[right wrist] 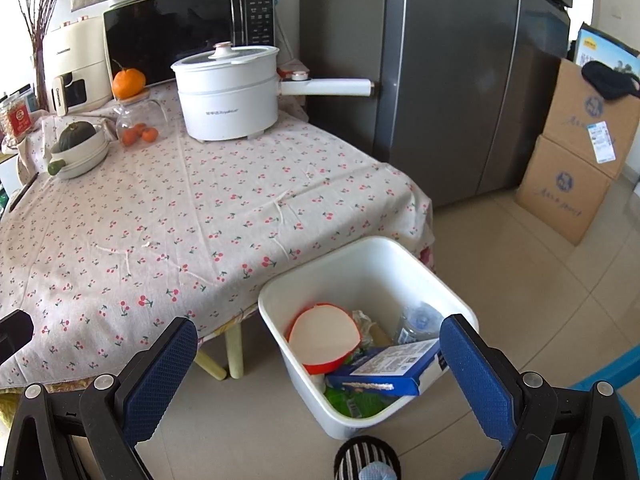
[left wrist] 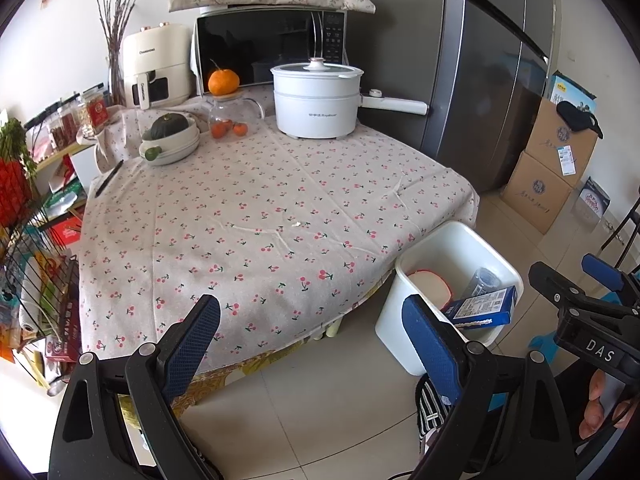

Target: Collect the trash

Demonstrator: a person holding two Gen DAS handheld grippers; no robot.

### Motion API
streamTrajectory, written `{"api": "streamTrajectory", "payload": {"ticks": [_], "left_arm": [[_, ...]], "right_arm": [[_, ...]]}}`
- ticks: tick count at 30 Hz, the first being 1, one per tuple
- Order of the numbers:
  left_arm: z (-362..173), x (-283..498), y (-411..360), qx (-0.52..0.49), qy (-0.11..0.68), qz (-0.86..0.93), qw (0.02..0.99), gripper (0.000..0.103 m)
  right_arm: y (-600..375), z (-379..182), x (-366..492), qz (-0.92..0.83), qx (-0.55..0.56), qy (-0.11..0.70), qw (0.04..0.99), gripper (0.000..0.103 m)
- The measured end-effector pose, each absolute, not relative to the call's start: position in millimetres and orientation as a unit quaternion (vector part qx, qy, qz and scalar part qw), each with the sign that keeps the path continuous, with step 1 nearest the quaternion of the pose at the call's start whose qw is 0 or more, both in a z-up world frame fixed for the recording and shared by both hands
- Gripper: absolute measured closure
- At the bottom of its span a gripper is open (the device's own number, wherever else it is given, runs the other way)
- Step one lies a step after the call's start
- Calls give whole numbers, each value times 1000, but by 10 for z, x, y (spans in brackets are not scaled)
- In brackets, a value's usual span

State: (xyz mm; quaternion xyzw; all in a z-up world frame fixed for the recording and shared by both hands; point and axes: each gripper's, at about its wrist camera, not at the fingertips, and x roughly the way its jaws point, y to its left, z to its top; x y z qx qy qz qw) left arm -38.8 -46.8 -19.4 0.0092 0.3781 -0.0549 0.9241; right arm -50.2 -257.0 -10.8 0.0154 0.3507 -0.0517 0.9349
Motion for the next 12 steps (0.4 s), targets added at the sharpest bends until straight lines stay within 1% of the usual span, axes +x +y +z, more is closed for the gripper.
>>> {"api": "streamTrajectory", "payload": {"ticks": [12], "left_arm": [[-239, -343, -502, 4, 394, -59, 917, 9]], "right_arm": [[-2576, -109, -500, -54, 11, 350, 935, 3]]}}
